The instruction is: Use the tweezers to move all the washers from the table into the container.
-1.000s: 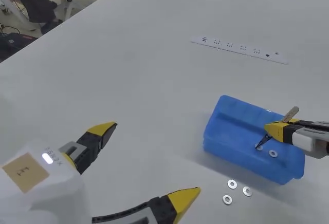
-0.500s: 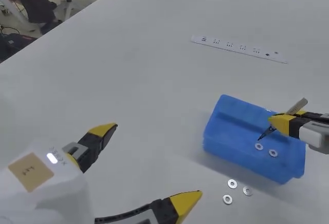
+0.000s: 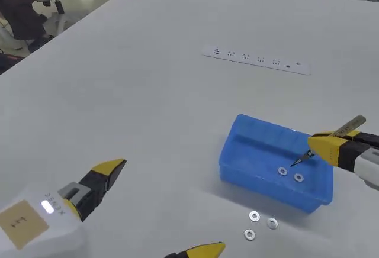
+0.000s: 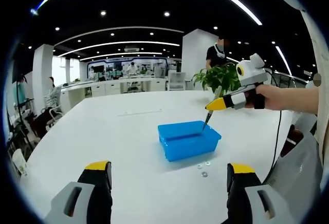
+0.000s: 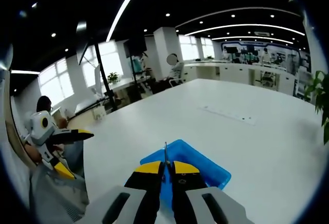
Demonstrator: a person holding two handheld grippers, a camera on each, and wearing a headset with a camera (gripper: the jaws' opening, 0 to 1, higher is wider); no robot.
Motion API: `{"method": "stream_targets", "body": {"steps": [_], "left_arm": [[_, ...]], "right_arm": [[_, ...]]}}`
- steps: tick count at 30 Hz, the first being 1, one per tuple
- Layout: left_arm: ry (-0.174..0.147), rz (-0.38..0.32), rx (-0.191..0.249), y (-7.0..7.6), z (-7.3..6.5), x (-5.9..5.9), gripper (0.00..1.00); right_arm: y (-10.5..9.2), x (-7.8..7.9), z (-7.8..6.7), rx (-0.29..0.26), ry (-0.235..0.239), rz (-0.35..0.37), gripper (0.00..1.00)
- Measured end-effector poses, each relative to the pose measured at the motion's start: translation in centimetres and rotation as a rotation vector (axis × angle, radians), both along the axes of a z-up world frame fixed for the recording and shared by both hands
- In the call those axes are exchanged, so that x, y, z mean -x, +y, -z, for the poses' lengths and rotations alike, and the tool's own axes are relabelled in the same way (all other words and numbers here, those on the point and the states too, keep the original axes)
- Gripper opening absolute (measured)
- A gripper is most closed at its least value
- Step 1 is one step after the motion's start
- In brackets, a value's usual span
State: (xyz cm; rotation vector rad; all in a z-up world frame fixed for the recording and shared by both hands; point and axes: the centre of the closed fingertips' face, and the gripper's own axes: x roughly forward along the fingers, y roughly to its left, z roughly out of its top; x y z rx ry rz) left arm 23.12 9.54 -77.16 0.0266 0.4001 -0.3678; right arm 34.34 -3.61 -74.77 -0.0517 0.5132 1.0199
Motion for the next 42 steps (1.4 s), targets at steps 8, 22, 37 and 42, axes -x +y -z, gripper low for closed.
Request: {"method": "stream_targets", "body": {"steps": [8,22,37,42], "left_arm": [[0.027,0.012,-0.008,-0.3,0.0,0.4,0.98],[0.055,0.021,-0.003,-0.5,-0.6,1.2,0.98],[0.047,-0.021,0.001,0.3,-1.3,1.4,0.97],[0.045,-0.033,0.003,0.6,-1.3,1.5,0.97]], "right_arm": [[-0.3,2.0,1.4,-0.010,0.042,-0.028,0.03],[0.5,4.1,6.3,0.044,0.127,-0.092,0.03],[1.1,4.5,7.8,0.069,0.145,-0.136,0.03],[1.1,4.5,7.9,0.108,0.111,-0.151,0.03]]}}
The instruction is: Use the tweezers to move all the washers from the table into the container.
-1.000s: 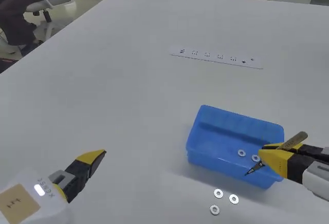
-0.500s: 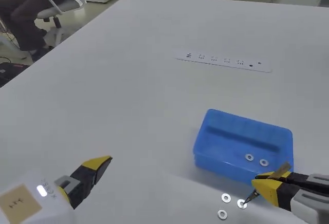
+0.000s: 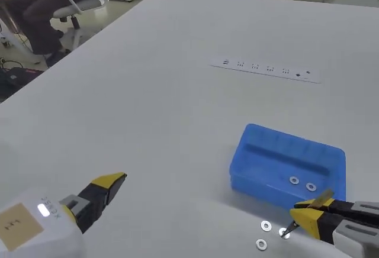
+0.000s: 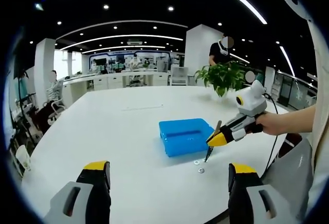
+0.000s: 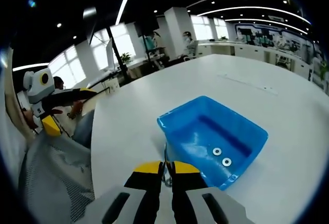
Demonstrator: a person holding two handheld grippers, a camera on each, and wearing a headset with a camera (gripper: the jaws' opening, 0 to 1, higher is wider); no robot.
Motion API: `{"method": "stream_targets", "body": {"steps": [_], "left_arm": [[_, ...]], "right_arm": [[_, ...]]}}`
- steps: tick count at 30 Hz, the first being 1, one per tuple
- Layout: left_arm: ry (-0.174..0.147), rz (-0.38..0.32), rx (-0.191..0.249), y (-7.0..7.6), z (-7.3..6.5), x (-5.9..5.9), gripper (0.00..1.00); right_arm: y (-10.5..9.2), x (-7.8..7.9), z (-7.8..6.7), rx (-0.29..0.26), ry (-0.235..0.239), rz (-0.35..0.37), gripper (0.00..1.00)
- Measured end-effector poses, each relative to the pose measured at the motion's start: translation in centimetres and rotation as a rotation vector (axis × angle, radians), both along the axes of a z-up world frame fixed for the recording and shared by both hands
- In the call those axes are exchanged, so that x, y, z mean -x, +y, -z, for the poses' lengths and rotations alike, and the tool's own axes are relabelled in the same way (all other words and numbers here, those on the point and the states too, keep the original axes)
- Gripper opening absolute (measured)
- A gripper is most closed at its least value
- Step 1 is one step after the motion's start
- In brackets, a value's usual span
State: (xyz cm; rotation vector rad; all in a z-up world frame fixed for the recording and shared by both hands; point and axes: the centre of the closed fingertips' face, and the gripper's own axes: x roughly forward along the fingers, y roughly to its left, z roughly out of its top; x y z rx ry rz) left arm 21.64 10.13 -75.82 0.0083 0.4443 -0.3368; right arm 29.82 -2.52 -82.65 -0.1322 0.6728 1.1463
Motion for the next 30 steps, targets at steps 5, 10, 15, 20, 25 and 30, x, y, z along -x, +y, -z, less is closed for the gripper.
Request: {"method": "stream_targets", "body": {"steps": [5,10,15,20,25,30], "left_arm": [[-0.002,-0.004,0.005,0.2,0.1,-0.1,0.97],[-0.007,-0.004,0.010,0.2,0.0,-0.2,0.98],[-0.007,-0.007,0.011,0.4,0.0,-0.2,0.98],[-0.008,-0.006,0.011,0.5,0.1,-0.2,0.98],[-0.009,-0.001,0.016,0.3,0.0,-0.2,0.98],[-0.007,0.004,0.017,0.2,0.0,-0.2,0.98]], "right_arm": [[0.3,0.3,0.2,0.012,0.004,-0.027,0.04],[0.5,0.6,0.0,0.027,-0.011,-0.041,0.04],[0.7,1.0,0.0,0.029,-0.016,-0.053,0.04],[0.7,1.0,0.0,0.017,-0.001,-0.040,0.04],[0.7,1.0,-0.1,0.001,0.017,-0.026,0.04],[0.8,1.2,0.0,0.011,0.007,-0.036,0.04]]}}
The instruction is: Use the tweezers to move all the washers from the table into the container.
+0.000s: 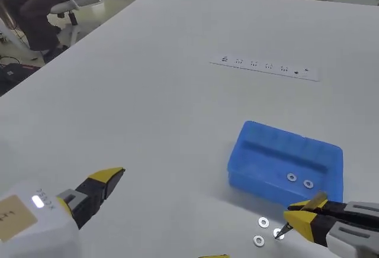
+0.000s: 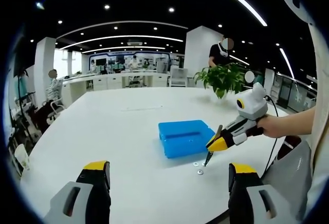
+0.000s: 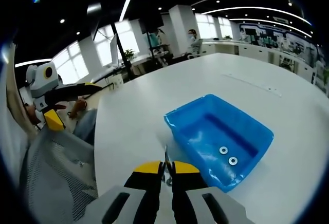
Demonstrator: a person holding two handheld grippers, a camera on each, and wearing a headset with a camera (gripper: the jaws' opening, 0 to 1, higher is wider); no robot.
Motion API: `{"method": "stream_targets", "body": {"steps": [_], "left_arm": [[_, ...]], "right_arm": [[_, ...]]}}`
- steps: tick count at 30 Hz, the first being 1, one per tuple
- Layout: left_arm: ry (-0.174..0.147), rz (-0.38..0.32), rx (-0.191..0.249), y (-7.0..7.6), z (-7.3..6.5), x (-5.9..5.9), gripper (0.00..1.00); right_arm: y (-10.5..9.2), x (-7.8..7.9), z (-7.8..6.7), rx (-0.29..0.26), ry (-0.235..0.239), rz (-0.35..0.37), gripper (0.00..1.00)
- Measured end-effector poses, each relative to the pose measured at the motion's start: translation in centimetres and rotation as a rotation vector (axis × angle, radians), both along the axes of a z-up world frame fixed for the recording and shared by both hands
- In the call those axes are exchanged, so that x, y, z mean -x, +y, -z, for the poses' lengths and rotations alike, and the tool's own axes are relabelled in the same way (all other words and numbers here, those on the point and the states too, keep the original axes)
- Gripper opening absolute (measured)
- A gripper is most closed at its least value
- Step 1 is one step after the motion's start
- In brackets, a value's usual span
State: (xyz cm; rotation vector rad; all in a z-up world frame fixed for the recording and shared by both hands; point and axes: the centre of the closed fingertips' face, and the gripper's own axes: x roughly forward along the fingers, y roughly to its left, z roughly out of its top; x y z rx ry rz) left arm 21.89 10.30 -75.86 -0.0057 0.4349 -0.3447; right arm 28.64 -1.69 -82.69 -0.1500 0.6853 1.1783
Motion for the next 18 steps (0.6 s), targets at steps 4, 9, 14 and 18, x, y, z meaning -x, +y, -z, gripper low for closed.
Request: {"method": "stream_targets", "body": {"steps": [4,9,14,18], "left_arm": [[0.000,0.003,-0.001,-0.1,0.0,0.0,0.98],[-0.001,0.005,-0.003,-0.1,-0.2,0.0,0.97],[0.000,0.016,-0.008,-0.3,-0.2,0.0,0.97],[0.000,0.014,-0.009,-0.3,-0.2,0.1,0.97]], "right_arm": [[0.5,0.9,0.0,0.049,-0.081,-0.070,0.04],[0.7,1.6,0.3,0.143,-0.239,-0.154,0.02],[0.5,0.9,0.3,0.101,-0.216,-0.109,0.02],[0.2,0.7,-0.1,0.051,-0.159,-0.088,0.02]]}}
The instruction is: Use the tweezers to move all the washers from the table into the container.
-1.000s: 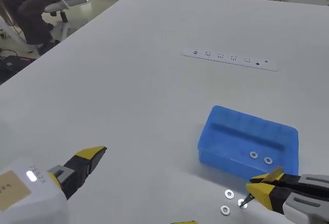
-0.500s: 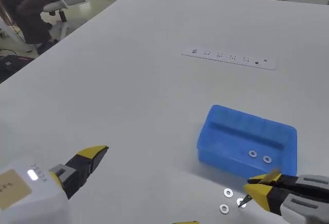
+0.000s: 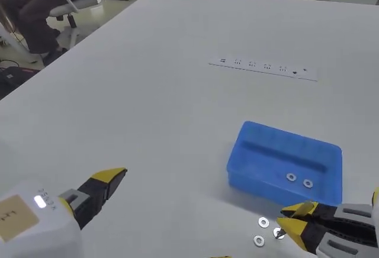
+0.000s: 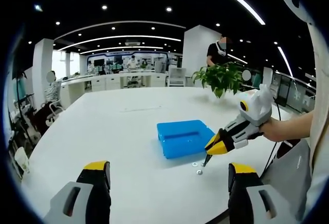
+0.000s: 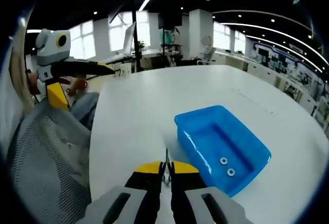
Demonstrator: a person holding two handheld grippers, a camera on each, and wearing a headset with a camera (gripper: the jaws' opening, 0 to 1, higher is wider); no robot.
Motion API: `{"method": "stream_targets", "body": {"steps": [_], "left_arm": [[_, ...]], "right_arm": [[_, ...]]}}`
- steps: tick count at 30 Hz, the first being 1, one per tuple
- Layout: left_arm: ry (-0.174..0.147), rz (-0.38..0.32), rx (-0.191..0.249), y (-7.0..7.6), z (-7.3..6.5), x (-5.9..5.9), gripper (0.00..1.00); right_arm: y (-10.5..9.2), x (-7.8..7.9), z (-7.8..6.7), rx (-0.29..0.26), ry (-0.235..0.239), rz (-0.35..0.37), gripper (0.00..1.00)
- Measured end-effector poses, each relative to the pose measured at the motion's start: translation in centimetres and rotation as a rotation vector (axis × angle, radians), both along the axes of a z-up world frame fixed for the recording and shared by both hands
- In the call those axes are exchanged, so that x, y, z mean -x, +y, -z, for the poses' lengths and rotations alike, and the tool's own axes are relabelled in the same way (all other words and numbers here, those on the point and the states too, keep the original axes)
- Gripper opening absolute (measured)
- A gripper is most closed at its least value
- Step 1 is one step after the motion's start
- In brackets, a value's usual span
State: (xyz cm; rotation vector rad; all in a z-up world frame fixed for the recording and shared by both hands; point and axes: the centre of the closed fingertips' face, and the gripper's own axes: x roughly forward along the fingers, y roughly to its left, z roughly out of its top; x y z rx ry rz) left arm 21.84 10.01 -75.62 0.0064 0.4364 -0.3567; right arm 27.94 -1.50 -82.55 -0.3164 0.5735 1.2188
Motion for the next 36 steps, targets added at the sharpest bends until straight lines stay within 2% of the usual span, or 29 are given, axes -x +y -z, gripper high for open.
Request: {"method": "stream_targets", "body": {"steps": [2,3,6,11,14,17,24,27,29,31,34,36], "left_arm": [[0.000,-0.003,0.003,0.0,0.0,0.0,0.97],[-0.001,-0.005,0.003,0.0,0.0,0.0,0.97],[0.001,-0.003,0.001,0.0,0.0,0.0,0.97],[0.000,-0.007,0.002,-0.1,0.0,0.0,0.97],[0.002,-0.008,0.005,0.0,0.1,0.1,0.97],[0.002,-0.009,0.006,0.0,0.1,0.1,0.97],[0.000,-0.013,0.016,0.2,0.1,0.1,0.97],[-0.027,-0.015,0.039,0.2,-0.1,-0.1,0.97],[-0.034,-0.021,0.056,0.2,0.0,-0.2,0.97],[-0.017,-0.023,0.059,0.2,0.6,-0.2,0.97],[0.000,-0.018,0.035,0.2,1.5,-0.1,0.96],[0.005,-0.022,0.045,0.2,1.9,-0.1,0.96]], "right_arm": [[0.2,0.4,-0.7,-0.068,0.062,-0.022,0.02],[0.1,0.3,-1.2,-0.105,0.097,-0.010,0.02],[-0.5,-1.0,-2.3,-0.162,0.117,0.051,0.02],[-1.3,-2.7,-4.1,-0.187,0.106,0.083,0.02],[-1.2,-3.7,-5.5,-0.229,0.109,0.095,0.02],[-1.1,-4.5,-6.3,-0.258,0.115,0.106,0.02],[-0.7,-6.4,-7.3,-0.253,0.098,0.120,0.02],[-0.7,-7.1,-7.0,-0.240,0.097,0.126,0.02],[-0.7,-7.4,-6.8,-0.232,0.097,0.131,0.02],[-0.8,-7.6,-6.5,-0.225,0.102,0.138,0.02],[-1.2,-8.0,-6.0,-0.218,0.111,0.161,0.02],[-1.4,-8.4,-5.7,-0.213,0.115,0.177,0.02]]}}
